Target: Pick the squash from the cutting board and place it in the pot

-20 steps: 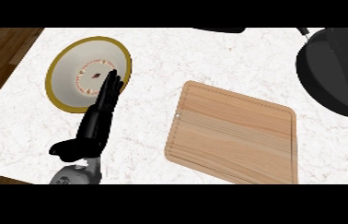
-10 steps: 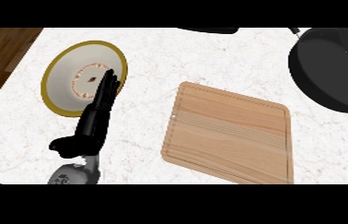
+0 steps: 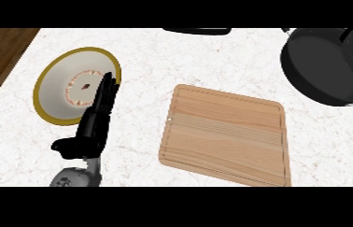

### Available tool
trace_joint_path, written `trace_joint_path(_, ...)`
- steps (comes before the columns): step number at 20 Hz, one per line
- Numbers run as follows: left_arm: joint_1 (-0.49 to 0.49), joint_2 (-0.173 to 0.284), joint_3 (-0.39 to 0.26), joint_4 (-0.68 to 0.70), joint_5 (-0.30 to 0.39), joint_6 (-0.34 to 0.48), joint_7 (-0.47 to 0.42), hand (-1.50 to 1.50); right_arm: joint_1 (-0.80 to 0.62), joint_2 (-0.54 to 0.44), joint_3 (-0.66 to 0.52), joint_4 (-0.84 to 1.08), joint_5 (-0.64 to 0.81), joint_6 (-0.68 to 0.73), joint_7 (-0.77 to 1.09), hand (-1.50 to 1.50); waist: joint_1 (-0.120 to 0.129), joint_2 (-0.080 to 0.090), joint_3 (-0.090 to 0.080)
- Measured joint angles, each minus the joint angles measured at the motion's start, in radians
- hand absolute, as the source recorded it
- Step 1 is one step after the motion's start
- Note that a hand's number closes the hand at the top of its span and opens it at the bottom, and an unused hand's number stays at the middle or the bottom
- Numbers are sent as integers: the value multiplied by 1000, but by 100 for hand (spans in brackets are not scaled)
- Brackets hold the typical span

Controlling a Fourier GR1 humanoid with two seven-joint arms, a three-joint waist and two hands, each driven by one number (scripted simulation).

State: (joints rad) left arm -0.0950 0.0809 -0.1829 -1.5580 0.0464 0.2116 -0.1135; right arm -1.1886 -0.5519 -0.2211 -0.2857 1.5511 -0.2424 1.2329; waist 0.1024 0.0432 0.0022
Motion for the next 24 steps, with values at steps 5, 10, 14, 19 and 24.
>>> trace_joint_path(5, 26, 2, 6, -5, 6, -2, -7, 0, 59, 16, -82, 14, -39, -49, -25, 150, -14, -6, 1)
trace_joint_path(10, 28, 6, 18, -5, 8, 0, -8, 0, 124, 32, -167, 24, -84, -104, -37, 150, -28, -10, 2)
trace_joint_path(14, 39, 13, 26, -6, 15, -6, -10, 0, 162, 33, -252, 40, -134, -127, -22, -150, -34, -12, 1)
trace_joint_path(19, 31, 8, 27, 1, 7, 2, -6, 0, 205, 70, -329, 17, -184, -227, -78, -150, -37, -12, 2)
trace_joint_path(24, 30, 6, 30, 1, 9, 4, -4, 0, 235, 77, -348, -87, -169, -443, -169, -150, -40, -16, 2)
